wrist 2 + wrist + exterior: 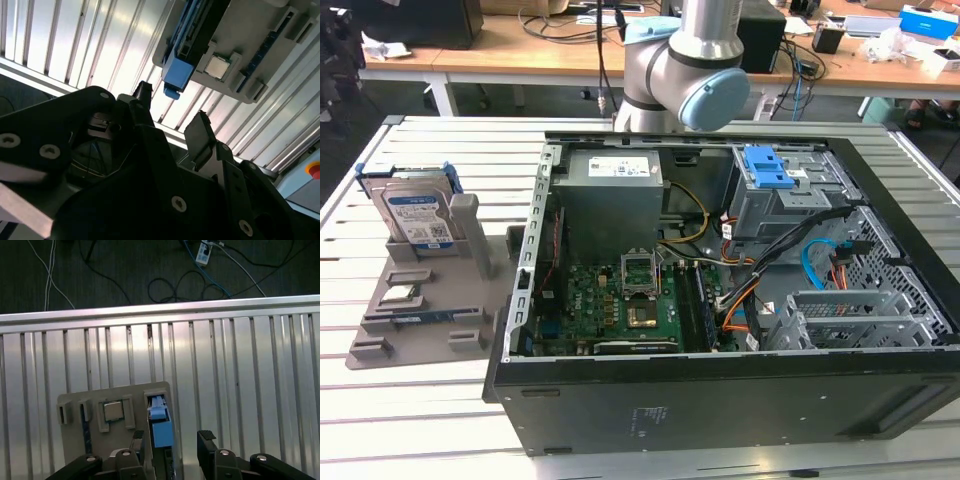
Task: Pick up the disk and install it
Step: 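Pick up the disk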
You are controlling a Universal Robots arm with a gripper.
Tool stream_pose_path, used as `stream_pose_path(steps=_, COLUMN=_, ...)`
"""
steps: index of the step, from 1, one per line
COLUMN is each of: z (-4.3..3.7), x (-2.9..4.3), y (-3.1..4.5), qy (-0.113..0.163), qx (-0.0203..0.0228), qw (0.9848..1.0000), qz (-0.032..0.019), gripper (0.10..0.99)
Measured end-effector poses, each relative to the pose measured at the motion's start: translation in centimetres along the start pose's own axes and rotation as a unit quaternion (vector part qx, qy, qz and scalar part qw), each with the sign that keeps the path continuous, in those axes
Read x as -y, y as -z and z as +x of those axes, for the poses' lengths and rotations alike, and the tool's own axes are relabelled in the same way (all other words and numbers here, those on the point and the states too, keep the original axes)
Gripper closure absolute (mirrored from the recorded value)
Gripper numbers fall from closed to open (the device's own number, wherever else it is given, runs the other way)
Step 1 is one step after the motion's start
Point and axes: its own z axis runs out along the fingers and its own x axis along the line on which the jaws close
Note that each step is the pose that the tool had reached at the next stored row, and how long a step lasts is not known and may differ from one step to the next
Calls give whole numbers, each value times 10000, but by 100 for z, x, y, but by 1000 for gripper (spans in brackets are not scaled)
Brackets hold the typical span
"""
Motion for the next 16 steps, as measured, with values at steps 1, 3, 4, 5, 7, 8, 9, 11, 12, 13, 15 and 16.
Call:
stream_pose_path(steps=1, z=-2, x=2, y=-2, qy=1, qx=0, qw=10000, qz=0, gripper=545)
stream_pose_path(steps=3, z=-3, x=10, y=-18, qy=0, qx=-1, qw=10000, qz=-1, gripper=545)
stream_pose_path(steps=4, z=-3, x=14, y=-30, qy=0, qx=-1, qw=10000, qz=-1, gripper=545)
stream_pose_path(steps=5, z=-3, x=18, y=-44, qy=0, qx=-1, qw=10000, qz=-1, gripper=545)
stream_pose_path(steps=7, z=-3, x=21, y=-58, qy=0, qx=-1, qw=10000, qz=-1, gripper=545)
stream_pose_path(steps=8, z=-3, x=23, y=-69, qy=0, qx=0, qw=10000, qz=-1, gripper=545)
stream_pose_path(steps=9, z=-3, x=24, y=-79, qy=0, qx=0, qw=10000, qz=-1, gripper=545)
stream_pose_path(steps=11, z=-3, x=26, y=-97, qy=0, qx=0, qw=10000, qz=0, gripper=545)
stream_pose_path(steps=12, z=-2, x=26, y=-104, qy=0, qx=-1, qw=10000, qz=-1, gripper=545)
stream_pose_path(steps=13, z=-2, x=27, y=-115, qy=0, qx=0, qw=10000, qz=0, gripper=545)
stream_pose_path(steps=15, z=-2, x=29, y=-143, qy=0, qx=-2, qw=10000, qz=0, gripper=545)
stream_pose_path(steps=16, z=-1, x=31, y=-173, qy=1, qx=-3, qw=10000, qz=0, gripper=545)
